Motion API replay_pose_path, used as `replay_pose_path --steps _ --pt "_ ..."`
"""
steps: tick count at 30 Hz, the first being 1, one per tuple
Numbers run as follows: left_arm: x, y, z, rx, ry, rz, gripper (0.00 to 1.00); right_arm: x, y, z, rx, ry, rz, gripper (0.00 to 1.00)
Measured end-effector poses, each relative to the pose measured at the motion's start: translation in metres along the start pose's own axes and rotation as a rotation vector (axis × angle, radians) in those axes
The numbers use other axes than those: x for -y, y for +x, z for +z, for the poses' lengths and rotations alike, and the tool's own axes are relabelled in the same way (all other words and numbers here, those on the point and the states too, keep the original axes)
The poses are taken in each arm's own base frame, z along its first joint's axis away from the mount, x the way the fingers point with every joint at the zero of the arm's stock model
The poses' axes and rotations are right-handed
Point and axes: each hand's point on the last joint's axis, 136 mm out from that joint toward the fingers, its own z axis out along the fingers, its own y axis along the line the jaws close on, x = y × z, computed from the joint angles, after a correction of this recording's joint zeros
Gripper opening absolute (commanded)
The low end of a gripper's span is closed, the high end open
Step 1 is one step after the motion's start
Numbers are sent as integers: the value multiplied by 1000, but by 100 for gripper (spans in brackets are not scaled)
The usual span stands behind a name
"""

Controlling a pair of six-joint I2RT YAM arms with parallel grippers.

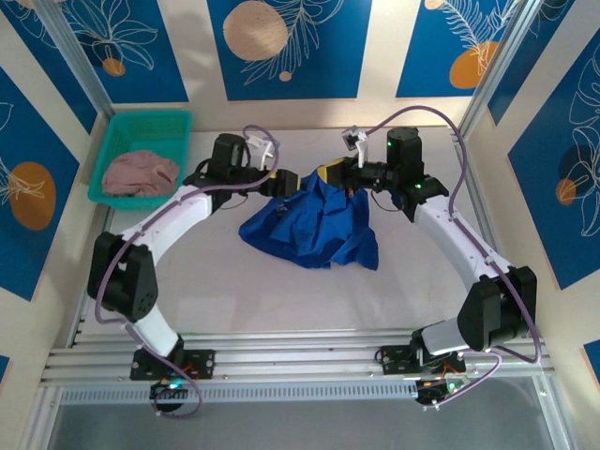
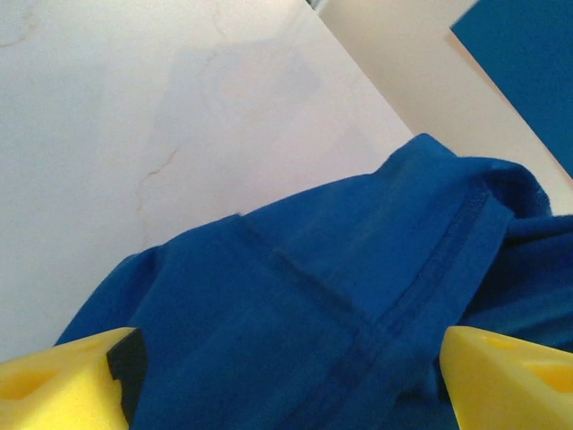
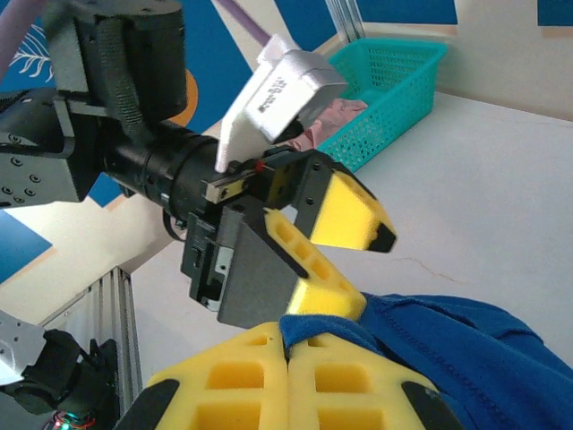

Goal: Fold the inside-out t-shirt

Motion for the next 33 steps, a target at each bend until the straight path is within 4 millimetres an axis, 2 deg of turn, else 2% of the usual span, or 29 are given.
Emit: replay_pose_path --steps 2,5,7,8,12,15,18,20,23,25,27,31,33 --pt "2 1 8 -26 15 -2 68 0 0 0 0 -2 0 0" --pt "0 9 19 -71 35 -13 44 0 0 0 0 -2 0 0" --pt "-1 15 22 -92 42 -26 22 0 0 0 -1 -2 -3 0" --pt "-3 17 23 -101 39 -35 14 0 1 0 -2 -1 -5 0" --pt "-13 16 20 -96 5 -74 0 3 2 -2 -12 12 1 0" --pt "-35 10 14 -67 -74 -126 0 7 -14 -12 16 41 16 0" --pt "-76 10 1 -30 -200 -214 1 5 -47 -29 94 73 20 0" --pt "-109 23 -8 -18 -301 -282 3 -4 -71 -41 152 79 9 0" --pt "-136 53 -11 -35 -390 -357 6 -20 -93 -50 207 62 2 0" --pt "-144 73 -10 -50 -416 -393 6 -24 -94 -48 209 52 20 0" --pt "-146 87 -7 -61 -423 -411 8 -19 -91 -46 199 61 58 0" --pt "-150 109 -5 -63 -430 -434 19 -5 -82 -37 176 69 125 0" --pt "-152 118 -8 -62 -443 -439 29 -1 -79 -33 165 64 135 0"
